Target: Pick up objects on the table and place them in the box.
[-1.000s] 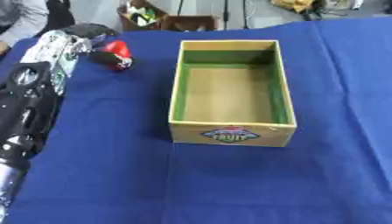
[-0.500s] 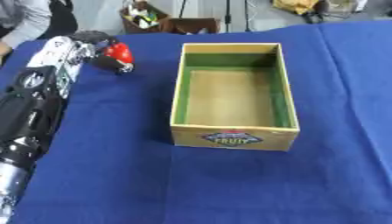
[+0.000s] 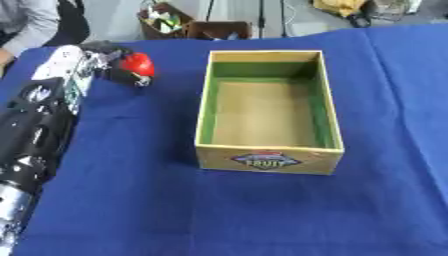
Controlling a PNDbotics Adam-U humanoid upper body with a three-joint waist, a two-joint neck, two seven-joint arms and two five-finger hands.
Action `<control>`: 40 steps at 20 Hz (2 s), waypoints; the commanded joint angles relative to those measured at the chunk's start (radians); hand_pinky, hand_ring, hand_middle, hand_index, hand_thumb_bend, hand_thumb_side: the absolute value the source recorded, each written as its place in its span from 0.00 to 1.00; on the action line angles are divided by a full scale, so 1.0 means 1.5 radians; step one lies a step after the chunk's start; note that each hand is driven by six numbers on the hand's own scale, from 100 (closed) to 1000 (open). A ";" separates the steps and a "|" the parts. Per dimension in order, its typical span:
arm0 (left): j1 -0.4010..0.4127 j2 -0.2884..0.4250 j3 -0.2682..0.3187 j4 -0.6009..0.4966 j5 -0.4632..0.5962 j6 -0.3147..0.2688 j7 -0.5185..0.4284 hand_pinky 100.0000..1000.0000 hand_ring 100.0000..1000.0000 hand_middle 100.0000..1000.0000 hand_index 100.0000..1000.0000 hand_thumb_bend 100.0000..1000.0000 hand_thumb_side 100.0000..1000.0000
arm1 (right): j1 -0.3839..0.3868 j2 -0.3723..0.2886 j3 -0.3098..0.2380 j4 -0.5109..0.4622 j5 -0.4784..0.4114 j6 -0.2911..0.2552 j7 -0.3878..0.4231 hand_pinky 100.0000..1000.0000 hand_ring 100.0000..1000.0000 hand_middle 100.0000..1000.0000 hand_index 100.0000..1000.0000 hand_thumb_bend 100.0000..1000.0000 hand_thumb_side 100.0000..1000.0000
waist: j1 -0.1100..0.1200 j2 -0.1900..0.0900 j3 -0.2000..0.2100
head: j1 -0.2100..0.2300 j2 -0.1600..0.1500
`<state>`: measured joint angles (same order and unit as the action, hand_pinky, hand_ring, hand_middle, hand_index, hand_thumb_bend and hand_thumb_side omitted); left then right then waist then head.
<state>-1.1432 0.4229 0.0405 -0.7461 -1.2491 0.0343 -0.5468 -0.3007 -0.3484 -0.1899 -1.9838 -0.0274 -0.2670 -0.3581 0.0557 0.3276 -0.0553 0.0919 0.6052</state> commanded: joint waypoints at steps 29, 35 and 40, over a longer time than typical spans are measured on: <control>-0.016 0.014 0.012 0.004 -0.011 0.012 0.005 0.09 0.46 0.54 0.94 0.16 0.64 | -0.009 -0.014 0.001 -0.011 0.006 -0.001 -0.003 0.70 0.74 0.58 0.74 0.00 1.00 | -0.004 -0.007 -0.003 | 0.010 -0.007; -0.016 0.012 0.011 0.007 -0.007 0.013 0.015 0.00 0.38 0.45 0.81 0.03 0.57 | -0.009 -0.014 0.000 -0.011 0.005 -0.001 -0.006 0.70 0.74 0.58 0.74 0.00 1.00 | -0.004 -0.006 -0.005 | 0.011 -0.007; -0.016 0.010 0.012 0.010 -0.003 0.021 0.024 0.00 0.29 0.38 0.71 0.00 0.52 | -0.009 -0.014 0.000 -0.011 0.005 -0.001 -0.008 0.70 0.74 0.58 0.74 0.00 1.00 | -0.004 -0.006 -0.005 | 0.011 -0.006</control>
<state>-1.1463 0.4210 0.0476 -0.7276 -1.2557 0.0624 -0.5169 -0.3047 -0.3485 -0.1843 -1.9838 -0.0259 -0.2680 -0.3665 0.0535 0.3373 -0.0621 0.1048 0.6014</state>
